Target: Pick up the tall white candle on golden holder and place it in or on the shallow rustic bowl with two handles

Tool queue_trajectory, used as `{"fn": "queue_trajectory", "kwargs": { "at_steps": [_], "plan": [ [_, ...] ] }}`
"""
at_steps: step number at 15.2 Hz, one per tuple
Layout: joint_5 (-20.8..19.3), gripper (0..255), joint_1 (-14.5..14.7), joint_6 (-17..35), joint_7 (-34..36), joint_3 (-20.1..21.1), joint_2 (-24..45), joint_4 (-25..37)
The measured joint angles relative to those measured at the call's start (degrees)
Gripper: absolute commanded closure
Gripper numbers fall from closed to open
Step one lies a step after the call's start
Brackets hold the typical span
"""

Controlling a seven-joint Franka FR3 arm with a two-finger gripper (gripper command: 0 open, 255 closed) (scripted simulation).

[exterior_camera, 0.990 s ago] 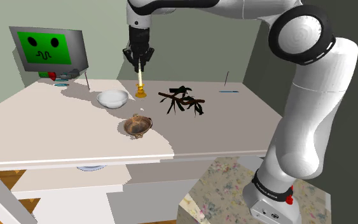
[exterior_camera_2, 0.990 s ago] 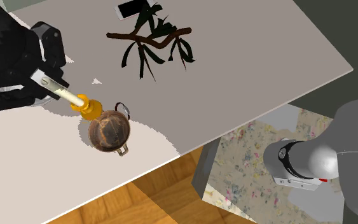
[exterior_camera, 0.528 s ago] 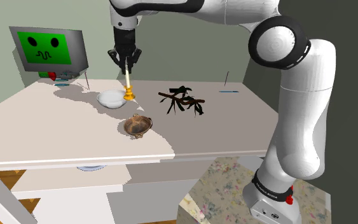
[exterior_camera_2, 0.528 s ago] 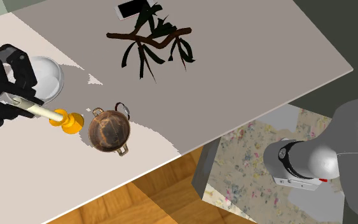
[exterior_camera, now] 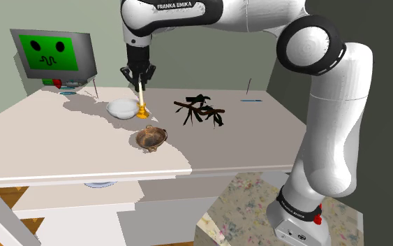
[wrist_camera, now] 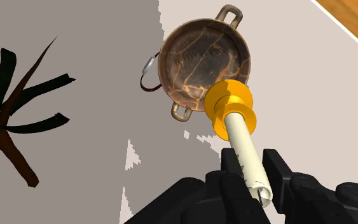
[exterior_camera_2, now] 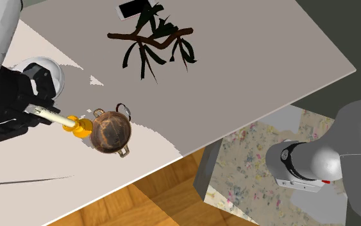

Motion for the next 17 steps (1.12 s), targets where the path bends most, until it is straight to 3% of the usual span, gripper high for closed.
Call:
{"fn": "queue_trajectory", "kwargs": {
  "at_steps": [11,17],
  "plan": [
    [-0.11,255,-0.05,8.46,0.35,-0.03,0.16,-8.32],
    [-0.15,255,-0.04,9.72,0.43,-0.03,0.22,-9.49]
  ]
}}
